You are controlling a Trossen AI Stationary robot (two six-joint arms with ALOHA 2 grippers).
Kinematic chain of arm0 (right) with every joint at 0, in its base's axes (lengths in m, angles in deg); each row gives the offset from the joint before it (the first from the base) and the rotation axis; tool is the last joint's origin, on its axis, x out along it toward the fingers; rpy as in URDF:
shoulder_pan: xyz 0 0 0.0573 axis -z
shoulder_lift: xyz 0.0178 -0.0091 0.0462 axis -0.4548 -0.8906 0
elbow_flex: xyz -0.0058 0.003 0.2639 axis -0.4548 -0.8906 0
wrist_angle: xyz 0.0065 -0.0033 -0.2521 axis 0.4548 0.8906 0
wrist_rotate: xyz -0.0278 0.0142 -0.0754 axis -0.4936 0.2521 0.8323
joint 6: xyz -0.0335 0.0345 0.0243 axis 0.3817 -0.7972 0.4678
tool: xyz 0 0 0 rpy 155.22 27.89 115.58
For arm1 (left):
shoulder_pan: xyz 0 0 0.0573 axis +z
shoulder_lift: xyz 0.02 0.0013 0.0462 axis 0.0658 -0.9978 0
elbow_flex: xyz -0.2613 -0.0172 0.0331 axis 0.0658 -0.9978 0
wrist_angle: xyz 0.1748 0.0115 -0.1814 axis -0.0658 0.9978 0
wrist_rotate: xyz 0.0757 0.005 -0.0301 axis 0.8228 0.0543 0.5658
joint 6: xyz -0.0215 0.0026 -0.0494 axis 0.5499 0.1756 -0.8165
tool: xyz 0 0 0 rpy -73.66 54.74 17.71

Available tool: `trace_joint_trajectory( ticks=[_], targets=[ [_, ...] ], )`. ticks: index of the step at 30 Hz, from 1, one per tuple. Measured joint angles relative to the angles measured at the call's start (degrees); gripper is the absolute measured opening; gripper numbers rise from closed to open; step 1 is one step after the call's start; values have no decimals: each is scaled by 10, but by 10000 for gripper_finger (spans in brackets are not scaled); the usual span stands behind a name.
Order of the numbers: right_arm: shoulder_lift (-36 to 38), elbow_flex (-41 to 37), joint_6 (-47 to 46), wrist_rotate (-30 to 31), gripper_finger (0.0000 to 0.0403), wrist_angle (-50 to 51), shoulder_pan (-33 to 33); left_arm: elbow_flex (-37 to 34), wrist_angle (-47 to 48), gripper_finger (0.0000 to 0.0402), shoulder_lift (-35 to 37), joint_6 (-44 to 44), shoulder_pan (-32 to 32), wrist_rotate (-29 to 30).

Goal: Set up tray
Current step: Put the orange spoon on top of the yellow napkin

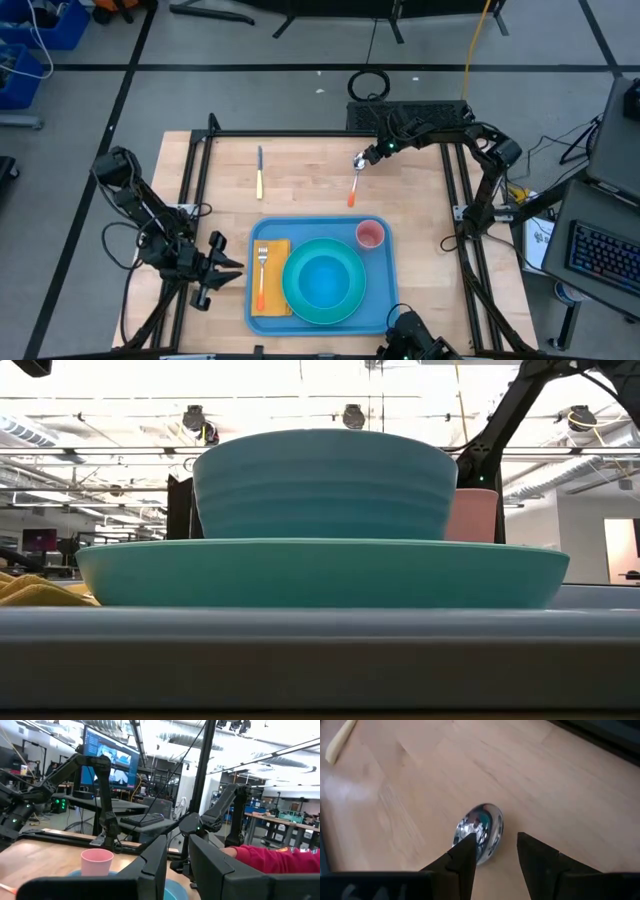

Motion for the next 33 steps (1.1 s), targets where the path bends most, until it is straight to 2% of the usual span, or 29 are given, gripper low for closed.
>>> trace_joint_trajectory(
  ticks=[33],
  targets=[
    [-3, 0, -16, -1, 132, -29, -21, 0, 22, 85, 0, -19, 8, 0]
  ],
)
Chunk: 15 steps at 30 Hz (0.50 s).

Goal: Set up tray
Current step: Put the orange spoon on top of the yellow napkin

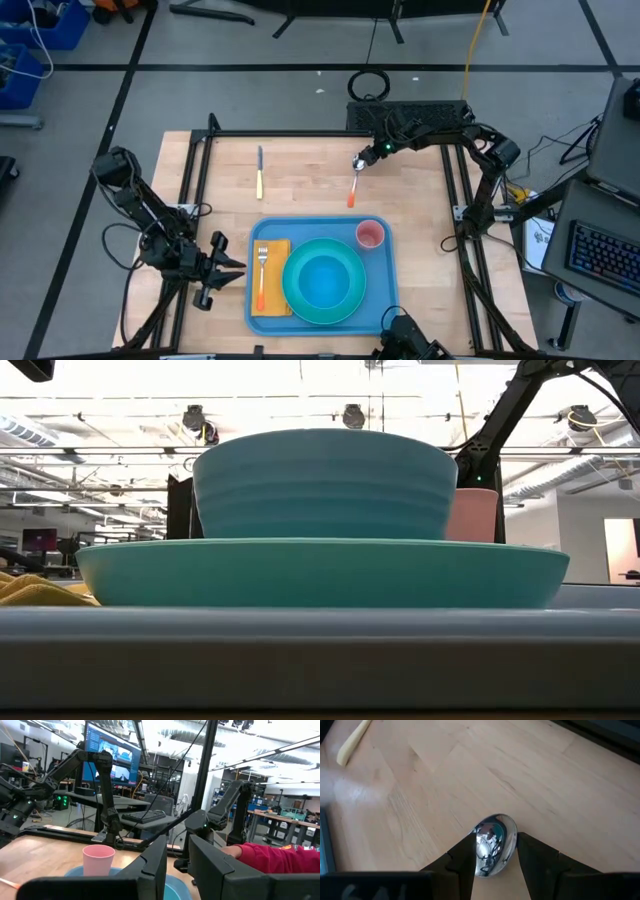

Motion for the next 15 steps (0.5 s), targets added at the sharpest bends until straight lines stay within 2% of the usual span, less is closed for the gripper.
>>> trace_joint_trajectory(
  ticks=[6, 15],
  targets=[
    [0, 0, 0, 0, 132, 1, 0, 0, 6, 85, 0, -3, 0, 0],
    [-41, 8, -5, -14, 121, -34, -3, 0, 9, 85, 0, -6, 0, 0]
  ],
)
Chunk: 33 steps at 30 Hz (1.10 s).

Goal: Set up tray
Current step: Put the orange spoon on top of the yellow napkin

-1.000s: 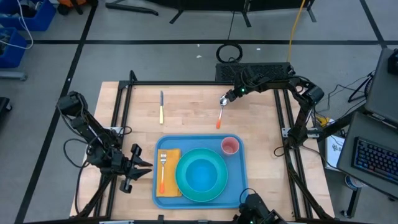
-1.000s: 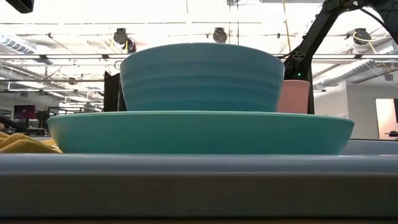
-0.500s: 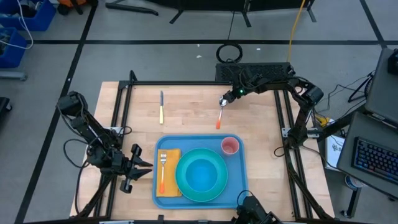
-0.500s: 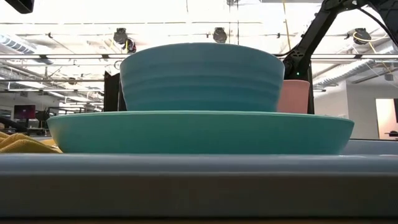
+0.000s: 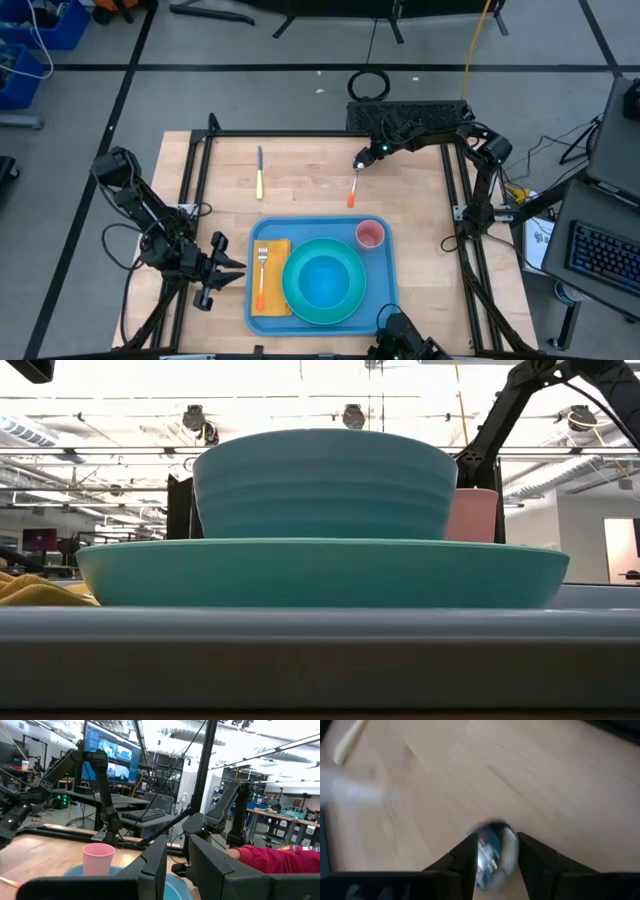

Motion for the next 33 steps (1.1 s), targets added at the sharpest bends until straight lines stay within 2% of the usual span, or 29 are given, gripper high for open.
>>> trace_joint_trajectory(
  ticks=[14, 20, 29, 33],
  targets=[
    [-5, 1, -11, 1, 54, -4, -3, 0, 7, 85, 0, -5, 0, 10],
    [-4, 1, -5, -3, 8, -6, -3, 0, 8, 85, 0, -8, 0, 10],
    [6, 1, -11, 1, 3, -58, -8, 0, 8, 85, 0, -8, 0, 10],
    [32, 1, -7, 27, 1, -73, -23, 0, 8, 85, 0, -7, 0, 14]
  ],
)
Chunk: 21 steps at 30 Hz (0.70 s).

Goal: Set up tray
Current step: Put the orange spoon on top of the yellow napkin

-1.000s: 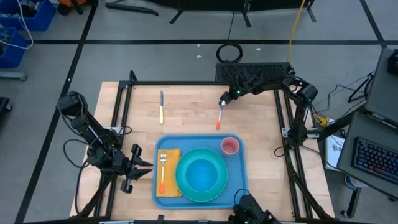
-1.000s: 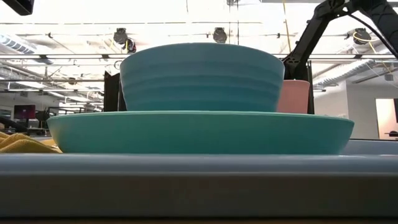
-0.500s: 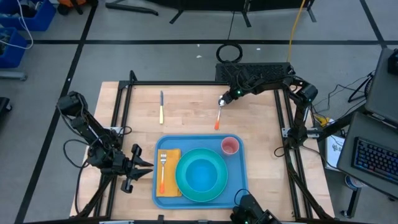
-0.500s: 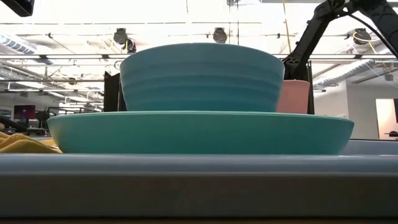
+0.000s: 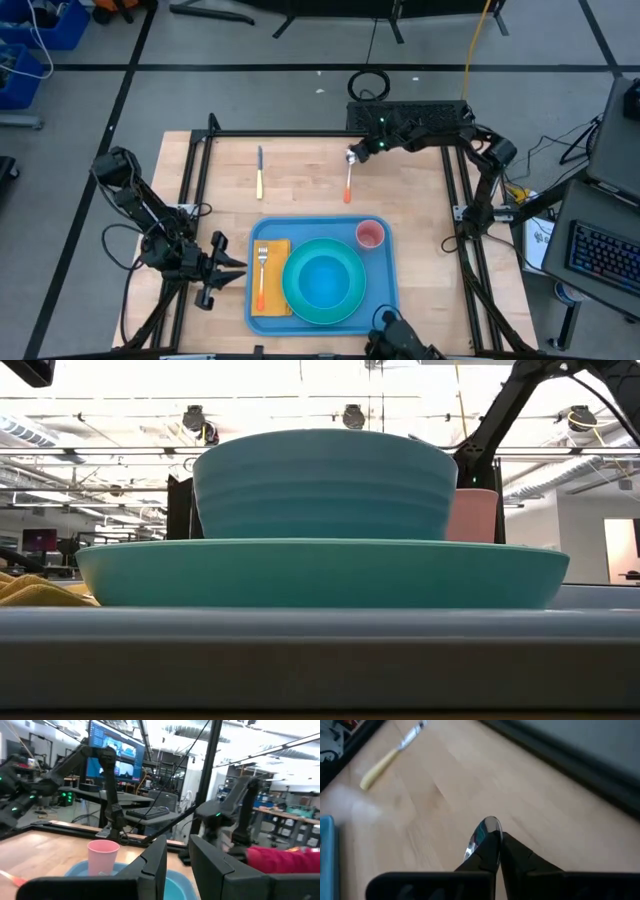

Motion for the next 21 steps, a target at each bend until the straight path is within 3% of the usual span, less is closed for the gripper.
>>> trace_joint_trajectory(
  ticks=[12, 21],
  targets=[
    [148, 0, 60, 125, 0, 1, -103, 0, 3, 85, 0, 6, 0, 31],
    [216, 0, 63, 158, 0, -4, -199, 0, 5, 85, 0, 5, 0, 30]
  ],
)
